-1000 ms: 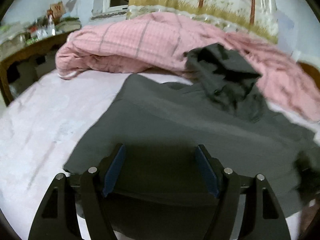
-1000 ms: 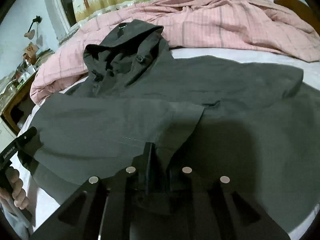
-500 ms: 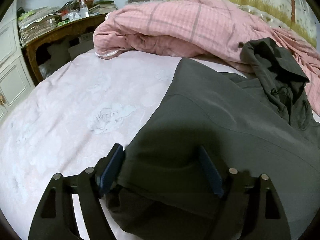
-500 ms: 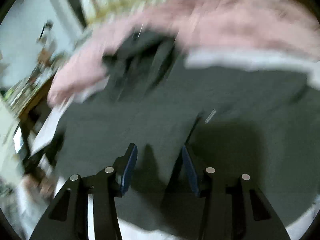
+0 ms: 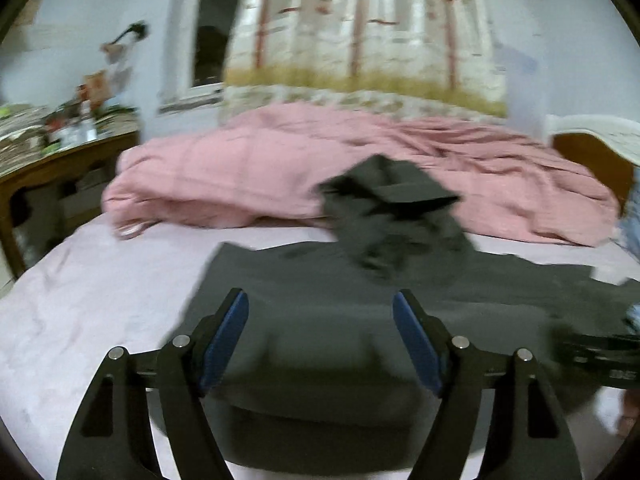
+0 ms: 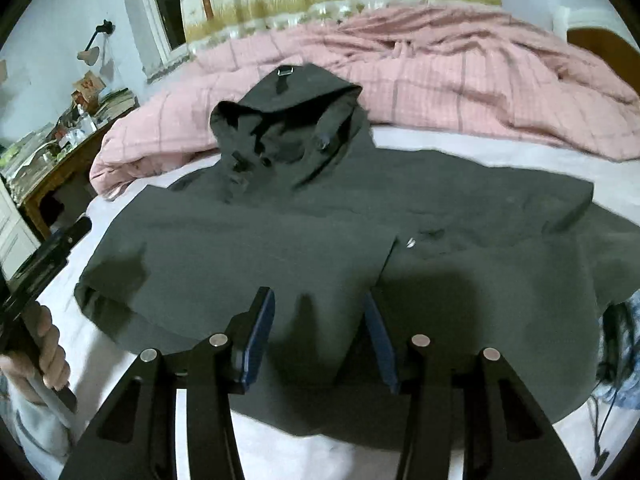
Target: Fold large clothes
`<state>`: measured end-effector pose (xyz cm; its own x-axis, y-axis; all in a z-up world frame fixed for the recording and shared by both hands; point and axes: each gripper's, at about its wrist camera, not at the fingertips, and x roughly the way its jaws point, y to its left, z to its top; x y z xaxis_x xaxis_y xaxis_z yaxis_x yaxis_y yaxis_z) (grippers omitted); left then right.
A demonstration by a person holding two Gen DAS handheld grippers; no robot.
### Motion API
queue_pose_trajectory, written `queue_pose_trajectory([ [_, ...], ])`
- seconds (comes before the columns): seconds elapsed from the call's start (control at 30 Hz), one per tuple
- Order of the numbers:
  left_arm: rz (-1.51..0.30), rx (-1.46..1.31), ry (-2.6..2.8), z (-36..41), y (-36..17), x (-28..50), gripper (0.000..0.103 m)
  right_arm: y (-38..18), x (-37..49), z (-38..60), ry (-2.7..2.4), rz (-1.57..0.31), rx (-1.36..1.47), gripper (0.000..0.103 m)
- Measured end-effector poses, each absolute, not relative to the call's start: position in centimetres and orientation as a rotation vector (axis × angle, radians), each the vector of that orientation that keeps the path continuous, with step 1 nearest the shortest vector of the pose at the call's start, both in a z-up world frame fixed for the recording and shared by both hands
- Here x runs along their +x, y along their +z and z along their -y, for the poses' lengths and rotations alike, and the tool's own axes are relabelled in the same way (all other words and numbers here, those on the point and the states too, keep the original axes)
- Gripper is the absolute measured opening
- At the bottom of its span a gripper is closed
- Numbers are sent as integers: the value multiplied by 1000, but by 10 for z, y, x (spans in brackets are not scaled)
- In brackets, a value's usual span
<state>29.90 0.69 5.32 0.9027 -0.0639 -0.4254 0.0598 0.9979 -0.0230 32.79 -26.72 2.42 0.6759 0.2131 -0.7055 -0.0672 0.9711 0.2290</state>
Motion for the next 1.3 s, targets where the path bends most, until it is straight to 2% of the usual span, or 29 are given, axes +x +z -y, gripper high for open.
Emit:
queue_pose_trajectory([
  [0.17,-355,19,-158,40,98,262,74,52,314,275,113,-716,146,49],
  [0.33,-283,-34,-335,87,176,247,81,92,290,334,39,-611,211,50],
  [0.43,-226,-52,-333,108,192,247,84,102,282,373,-77,-570,233,55],
  [0.57,-308,-111,-338,119,154,268,86,107,279,420,-144,-559,338,55],
  [0.7,-475,-55,-309,133,71,302,85,107,273,452,-215,-543,404,55],
  [0.77,-518,49,-260,145,40,317,81,106,267,472,-287,-536,477,63],
  [0.83,-576,75,-257,151,23,327,81,108,255,496,-324,-534,538,63],
  [1.0,-606,12,-295,145,23,326,82,120,206,580,-391,-528,636,63],
  [1.07,-588,11,-292,146,27,323,82,115,175,621,-447,-484,704,68],
  [1.3,-566,-10,-273,140,29,323,82,27,136,751,-411,-468,1154,68],
])
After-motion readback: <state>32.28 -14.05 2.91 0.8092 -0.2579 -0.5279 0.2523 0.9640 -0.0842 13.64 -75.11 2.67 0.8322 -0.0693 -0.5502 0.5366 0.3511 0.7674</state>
